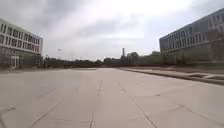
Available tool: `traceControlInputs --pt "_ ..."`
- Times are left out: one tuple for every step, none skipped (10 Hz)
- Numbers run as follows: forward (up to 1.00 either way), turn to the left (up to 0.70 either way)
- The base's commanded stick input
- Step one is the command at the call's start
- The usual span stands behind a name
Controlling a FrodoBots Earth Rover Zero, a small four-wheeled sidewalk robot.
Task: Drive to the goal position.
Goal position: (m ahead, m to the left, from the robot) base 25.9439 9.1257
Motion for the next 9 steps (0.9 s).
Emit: traceControlInputs --pt "0.70 0.00" --pt "0.70 0.00" --pt "0.70 0.00" --pt "0.70 0.00" --pt "0.70 0.00" --pt "0.70 0.00" --pt "0.70 0.00" --pt "0.70 0.00" --pt "0.70 0.00"
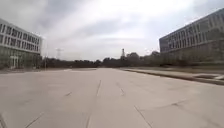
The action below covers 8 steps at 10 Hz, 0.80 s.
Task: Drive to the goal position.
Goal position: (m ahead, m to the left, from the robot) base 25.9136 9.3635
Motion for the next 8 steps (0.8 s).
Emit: traceControlInputs --pt "0.70 0.00" --pt "0.70 0.00" --pt "0.70 0.00" --pt "0.70 0.00" --pt "0.70 0.00" --pt "0.70 0.00" --pt "0.70 0.00" --pt "0.70 0.00"
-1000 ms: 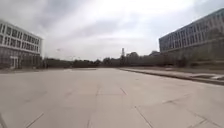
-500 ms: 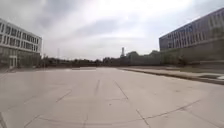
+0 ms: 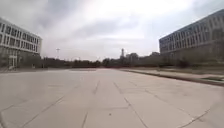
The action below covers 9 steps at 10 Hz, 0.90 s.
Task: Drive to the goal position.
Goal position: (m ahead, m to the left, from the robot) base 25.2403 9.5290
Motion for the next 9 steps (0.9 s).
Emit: traceControlInputs --pt "0.70 0.00" --pt "0.70 0.00" --pt "0.70 0.00" --pt "0.70 0.00" --pt "0.70 0.00" --pt "0.70 0.00" --pt "0.70 0.00" --pt "0.70 0.00" --pt "0.70 0.00"
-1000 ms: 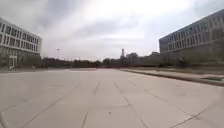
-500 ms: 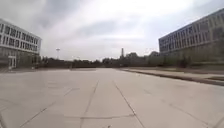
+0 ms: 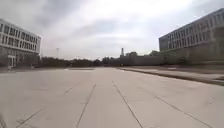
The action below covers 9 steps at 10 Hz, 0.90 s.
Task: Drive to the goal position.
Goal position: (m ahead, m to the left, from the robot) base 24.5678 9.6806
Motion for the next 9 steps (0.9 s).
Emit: traceControlInputs --pt "0.70 0.00" --pt "0.70 0.00" --pt "0.70 0.00" --pt "0.70 0.00" --pt "0.70 0.00" --pt "0.70 0.00" --pt "0.70 0.00" --pt "0.70 0.00" --pt "0.70 0.00"
